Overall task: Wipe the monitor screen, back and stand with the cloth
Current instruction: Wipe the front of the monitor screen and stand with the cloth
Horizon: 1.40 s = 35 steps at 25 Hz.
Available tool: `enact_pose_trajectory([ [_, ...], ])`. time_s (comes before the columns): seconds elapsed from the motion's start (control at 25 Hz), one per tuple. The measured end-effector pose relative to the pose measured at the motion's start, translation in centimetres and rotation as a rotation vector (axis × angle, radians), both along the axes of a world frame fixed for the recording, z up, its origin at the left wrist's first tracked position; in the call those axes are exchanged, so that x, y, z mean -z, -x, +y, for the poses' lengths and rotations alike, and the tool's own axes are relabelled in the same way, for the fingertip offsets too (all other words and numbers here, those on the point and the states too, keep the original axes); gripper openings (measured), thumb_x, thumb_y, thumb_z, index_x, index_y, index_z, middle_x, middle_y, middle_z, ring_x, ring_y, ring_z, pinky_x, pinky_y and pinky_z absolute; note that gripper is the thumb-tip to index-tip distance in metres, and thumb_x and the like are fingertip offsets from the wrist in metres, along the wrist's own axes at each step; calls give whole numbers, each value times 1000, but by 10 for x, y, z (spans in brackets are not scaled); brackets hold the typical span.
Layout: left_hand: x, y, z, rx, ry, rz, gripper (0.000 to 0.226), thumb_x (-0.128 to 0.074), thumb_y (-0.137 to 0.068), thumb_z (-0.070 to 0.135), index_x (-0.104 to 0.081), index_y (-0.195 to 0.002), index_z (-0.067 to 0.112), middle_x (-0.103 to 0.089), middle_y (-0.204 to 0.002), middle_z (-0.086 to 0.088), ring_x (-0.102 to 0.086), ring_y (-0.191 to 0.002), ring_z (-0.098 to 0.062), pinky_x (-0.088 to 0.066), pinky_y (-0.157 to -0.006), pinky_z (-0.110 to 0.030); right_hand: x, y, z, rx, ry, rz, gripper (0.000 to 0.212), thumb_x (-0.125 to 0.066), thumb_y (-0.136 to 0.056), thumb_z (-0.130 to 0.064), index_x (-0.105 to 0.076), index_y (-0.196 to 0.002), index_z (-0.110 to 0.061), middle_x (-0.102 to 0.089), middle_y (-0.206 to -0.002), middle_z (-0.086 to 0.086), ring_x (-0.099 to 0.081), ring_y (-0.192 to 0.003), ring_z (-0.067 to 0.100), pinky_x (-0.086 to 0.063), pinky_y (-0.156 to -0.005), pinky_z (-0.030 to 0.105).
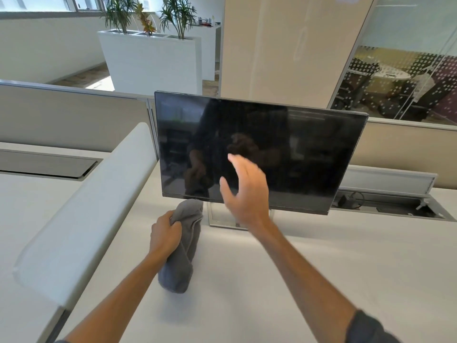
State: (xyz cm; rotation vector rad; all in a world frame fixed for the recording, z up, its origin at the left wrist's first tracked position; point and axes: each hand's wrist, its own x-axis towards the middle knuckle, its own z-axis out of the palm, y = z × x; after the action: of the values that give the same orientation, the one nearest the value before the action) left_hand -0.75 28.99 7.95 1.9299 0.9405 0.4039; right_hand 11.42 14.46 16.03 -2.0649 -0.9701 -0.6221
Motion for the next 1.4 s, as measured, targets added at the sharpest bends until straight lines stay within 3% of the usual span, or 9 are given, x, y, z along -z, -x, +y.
enact_pose_trajectory([
  [0.2,0,10,-21,-16,432,-206,24,-51,-90,5,-68,-106,12,-72,-98,-7,-67,-93,-27,-52,-71,-30,90,55,-23,120,-52,1110,69,-61,-77,-66,-50,-130,-22,-57,-126,-8,-55,-115,15,-44,-89,32],
  [0.32,-3,12,-36,32,654,-232,23,-53,-90,5,-69,-106,9,-74,-96,-12,-70,-89,-30,-54,-66,-32,97,61,-26,-185,-214,1561,67,-68,-76,-61,-57,-126,-18,-67,-117,-7,-63,-107,13,-51,-86,32],
  [0.48,5,10,-47,28,594,-250,16,-59,-89,9,-69,-101,13,-74,-96,-10,-70,-91,-28,-56,-74,-35,95,55,-24,-103,-369,1370,29,-77,-78,-30,-67,-105,-22,-73,-103,0,-69,-97,20,-56,-85,33],
  [0.68,5,1,-64,158,481,-77,55,-63,-79,64,-59,-120,28,-67,-114,7,-62,-109,-17,-52,-94,-41,79,64,-26,-14,-161,953,61,-63,-79,-63,-52,-129,-29,-57,-121,-14,-58,-111,11,-46,-97,23],
  [0.76,0,-4,-74,249,638,-80,58,-55,-84,62,-53,-128,26,-62,-123,4,-59,-115,-22,-49,-96,-44,73,71,-25,-81,-31,942,66,-56,-79,-67,-49,-133,-30,-57,-128,-11,-56,-117,14,-42,-100,24],
  [0.88,-4,-5,-74,196,809,-186,43,-53,-91,49,-61,-122,19,-70,-115,-4,-65,-108,-22,-48,-101,-44,67,75,-29,-123,183,920,58,-63,-89,-44,-42,-141,-32,-53,-132,-17,-53,-118,8,-37,-102,21],
  [1.04,-9,0,-69,88,1000,-291,40,-45,-97,42,-64,-116,13,-70,-111,-16,-66,-106,-28,-49,-99,-43,70,68,-31,-111,102,871,57,-66,-83,-53,-48,-134,-35,-59,-116,-20,-58,-92,2,-49,-92,16],
  [1.2,-11,2,-65,130,1081,-320,53,-36,-97,54,-64,-118,15,-70,-114,-13,-67,-105,-27,-50,-96,-42,78,66,-27,-51,104,734,35,-64,-88,-45,-60,-121,-31,-63,-109,-14,-60,-90,7,-49,-84,14],
  [1.4,-3,1,-60,-47,998,-261,39,-43,-99,41,-60,-120,12,-69,-111,-13,-63,-104,-29,-53,-81,-38,76,51,-28,36,-96,939,15,-58,-95,-24,-69,-102,-18,-68,-96,-6,-62,-84,12,-51,-79,15],
])
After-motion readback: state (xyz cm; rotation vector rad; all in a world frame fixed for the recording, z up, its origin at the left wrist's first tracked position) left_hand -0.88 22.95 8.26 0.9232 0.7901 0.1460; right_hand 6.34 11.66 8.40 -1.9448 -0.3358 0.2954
